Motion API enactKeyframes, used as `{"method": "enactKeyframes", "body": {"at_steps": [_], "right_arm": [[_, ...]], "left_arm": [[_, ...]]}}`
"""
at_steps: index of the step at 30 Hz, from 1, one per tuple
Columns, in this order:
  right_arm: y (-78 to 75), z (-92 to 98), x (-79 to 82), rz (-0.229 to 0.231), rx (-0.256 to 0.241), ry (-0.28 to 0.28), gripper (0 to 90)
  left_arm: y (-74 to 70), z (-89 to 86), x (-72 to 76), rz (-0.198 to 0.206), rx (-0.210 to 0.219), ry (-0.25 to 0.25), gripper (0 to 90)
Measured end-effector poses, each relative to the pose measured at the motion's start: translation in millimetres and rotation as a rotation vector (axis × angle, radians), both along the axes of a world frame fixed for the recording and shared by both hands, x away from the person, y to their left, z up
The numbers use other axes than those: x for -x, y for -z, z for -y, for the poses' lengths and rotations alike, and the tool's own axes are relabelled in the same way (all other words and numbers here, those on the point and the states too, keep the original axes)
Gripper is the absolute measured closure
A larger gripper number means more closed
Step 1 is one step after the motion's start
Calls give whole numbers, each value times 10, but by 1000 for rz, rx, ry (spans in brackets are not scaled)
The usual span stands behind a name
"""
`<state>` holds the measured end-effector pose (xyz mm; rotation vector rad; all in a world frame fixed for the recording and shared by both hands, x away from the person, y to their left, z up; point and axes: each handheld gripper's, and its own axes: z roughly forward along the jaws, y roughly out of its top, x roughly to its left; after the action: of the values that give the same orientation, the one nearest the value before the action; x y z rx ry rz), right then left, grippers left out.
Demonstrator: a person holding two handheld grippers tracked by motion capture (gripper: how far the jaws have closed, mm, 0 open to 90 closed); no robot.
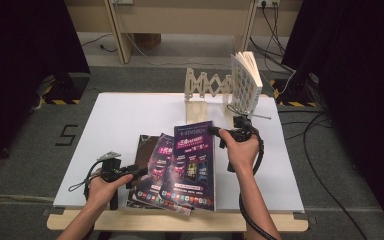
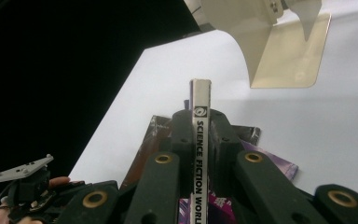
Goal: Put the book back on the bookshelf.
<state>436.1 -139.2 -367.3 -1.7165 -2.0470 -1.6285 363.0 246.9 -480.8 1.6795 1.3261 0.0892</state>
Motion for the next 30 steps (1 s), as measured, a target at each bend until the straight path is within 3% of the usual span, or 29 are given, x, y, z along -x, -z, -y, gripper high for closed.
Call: {"method": "enactKeyframes", "body": {"at_steps": [4, 9, 13, 30], "right_arm": [[-53, 17, 29, 14, -26, 0, 833], [-149, 29, 59, 48, -24, 4, 834], [-252, 19, 85, 89, 12, 5, 833], [-520, 97, 140, 178, 47, 51, 833]], "left_arm": [[-9, 8, 2, 3, 0, 5, 437], [-13, 11, 2, 4, 7, 1, 438], [3, 22, -4, -1, 13, -2, 437], [6, 21, -1, -1, 11, -6, 439]]}}
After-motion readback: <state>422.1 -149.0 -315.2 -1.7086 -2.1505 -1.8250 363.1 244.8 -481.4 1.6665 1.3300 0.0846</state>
